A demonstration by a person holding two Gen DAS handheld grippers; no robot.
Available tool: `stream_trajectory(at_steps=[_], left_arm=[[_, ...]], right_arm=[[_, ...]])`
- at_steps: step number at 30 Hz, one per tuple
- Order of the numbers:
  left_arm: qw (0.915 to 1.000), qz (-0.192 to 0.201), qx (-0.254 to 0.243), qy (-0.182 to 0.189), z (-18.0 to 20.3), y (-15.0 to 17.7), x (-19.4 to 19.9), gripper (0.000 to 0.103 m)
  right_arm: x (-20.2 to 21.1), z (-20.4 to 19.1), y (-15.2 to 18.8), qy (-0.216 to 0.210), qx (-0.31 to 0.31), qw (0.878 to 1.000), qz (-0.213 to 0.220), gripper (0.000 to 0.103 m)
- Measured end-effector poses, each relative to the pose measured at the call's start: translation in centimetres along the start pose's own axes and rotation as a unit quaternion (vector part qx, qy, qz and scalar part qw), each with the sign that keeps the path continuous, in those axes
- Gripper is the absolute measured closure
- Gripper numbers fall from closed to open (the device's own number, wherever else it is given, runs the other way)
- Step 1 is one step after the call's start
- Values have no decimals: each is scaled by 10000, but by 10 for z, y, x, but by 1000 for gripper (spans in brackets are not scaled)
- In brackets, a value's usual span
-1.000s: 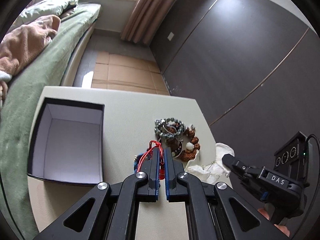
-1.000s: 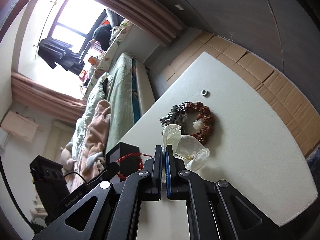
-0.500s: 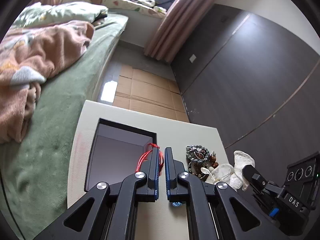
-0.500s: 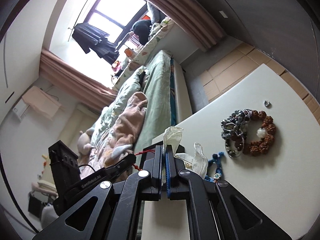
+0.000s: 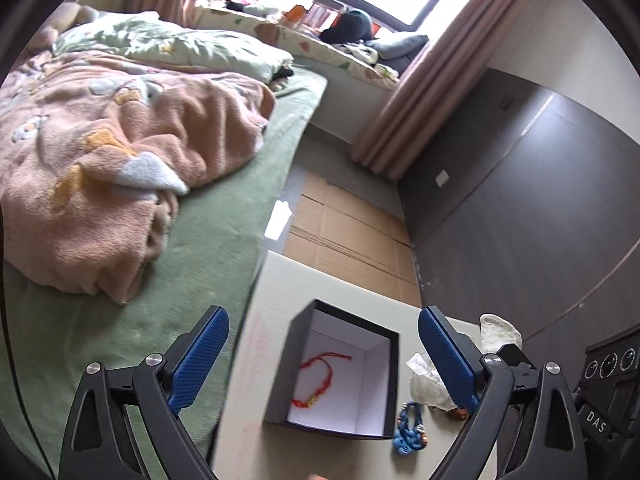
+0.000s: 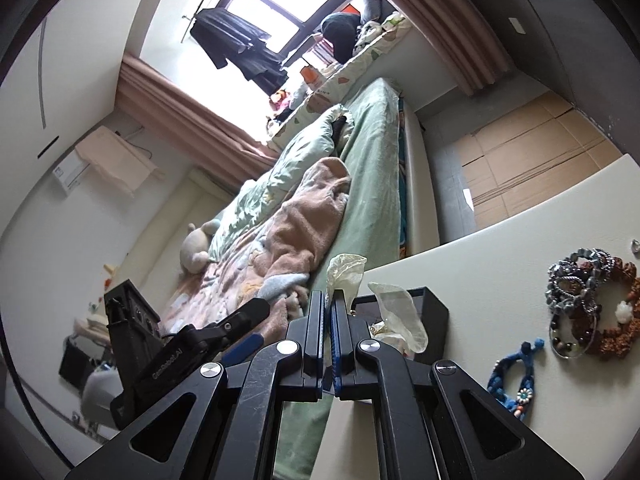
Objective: Organize jewelry
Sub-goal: 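Drop the red-string bracelet into the box with the left tool while the right drops the cloth, then grasp the blue braided bracelet with the left tool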
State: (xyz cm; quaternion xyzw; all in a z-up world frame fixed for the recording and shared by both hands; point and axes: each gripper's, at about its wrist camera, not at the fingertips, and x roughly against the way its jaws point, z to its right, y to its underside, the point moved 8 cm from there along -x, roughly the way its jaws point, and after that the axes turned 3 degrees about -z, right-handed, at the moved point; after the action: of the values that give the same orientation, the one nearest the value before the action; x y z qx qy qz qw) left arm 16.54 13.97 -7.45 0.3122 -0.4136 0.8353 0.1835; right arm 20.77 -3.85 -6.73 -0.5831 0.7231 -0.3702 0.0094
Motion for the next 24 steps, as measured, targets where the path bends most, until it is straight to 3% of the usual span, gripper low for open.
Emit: stream_trajectory(at_steps=[5,6,7,8,9,17,24], left_arm=[[9998,180,56,93,-8,-8,6,7],[9997,230,71,61,-9,-8,6,7],[9997,241,83,45,-8,-8,5,7],[9997,232,70,58,-7,-7,4,7],[9997,210,41,87,-5,-6,3,7],[9993,127,-330,148,20,4,-1,7],[9951,-361,-769,513,58,33,-14,7]], right_arm=[[-24,-13,8,-78,204,9991,-358,95],[-28,-14,10,-106,255,9984,-493,78],[-31,-13,14,-75,229,9975,-662,44],[-31,-10,15,-5,197,9975,-675,29],[-28,-7,14,70,178,9978,-629,7],[27,37,-4,609,-337,9975,-135,0],[69,67,-8,1059,-548,9929,4,0]])
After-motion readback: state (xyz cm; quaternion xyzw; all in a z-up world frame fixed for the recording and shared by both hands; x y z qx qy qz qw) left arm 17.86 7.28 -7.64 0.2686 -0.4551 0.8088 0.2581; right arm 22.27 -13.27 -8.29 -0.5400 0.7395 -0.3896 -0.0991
